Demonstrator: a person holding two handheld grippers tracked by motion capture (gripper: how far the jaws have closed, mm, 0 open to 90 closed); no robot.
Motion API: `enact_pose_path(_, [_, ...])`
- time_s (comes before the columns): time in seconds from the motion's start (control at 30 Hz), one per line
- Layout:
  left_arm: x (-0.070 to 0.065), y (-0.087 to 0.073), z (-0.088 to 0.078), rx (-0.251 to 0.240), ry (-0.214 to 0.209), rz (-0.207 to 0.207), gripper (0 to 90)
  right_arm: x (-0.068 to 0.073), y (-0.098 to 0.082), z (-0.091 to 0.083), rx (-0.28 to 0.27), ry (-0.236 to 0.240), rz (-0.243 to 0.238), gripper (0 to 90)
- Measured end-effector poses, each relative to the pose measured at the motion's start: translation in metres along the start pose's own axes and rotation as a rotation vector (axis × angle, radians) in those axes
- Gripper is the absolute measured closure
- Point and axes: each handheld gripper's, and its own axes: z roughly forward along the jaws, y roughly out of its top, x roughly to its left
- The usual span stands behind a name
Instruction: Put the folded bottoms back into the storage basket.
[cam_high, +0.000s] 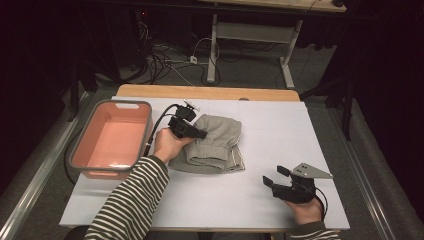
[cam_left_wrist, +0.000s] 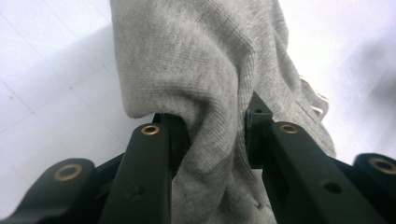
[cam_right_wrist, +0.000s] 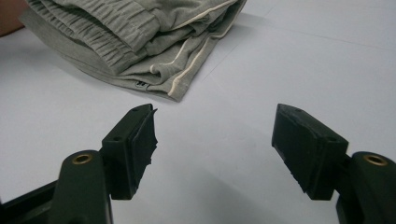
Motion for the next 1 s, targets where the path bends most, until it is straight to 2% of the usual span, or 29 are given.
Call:
enact_pose_path(0.37, [-0.009,0.003,-0.011,-0.002,-0.003,0.029,67.9,0.0,0.0,0.0,-0.003,0.001,0.004,30.8])
enact_pose_path(0.77, [-0.01,0.0,-0.022,-0.023,-0.018,0.027,68.0,0.0,0.001,0.002,0.001,0.011,0.0,30.9])
enact_pose_path(1.0, [-0.01,-0.003,-0.037,-0.051,-0.02,0.016,68.0,-0.005,0.0,0.0,-0.01,0.005,0.017,30.8])
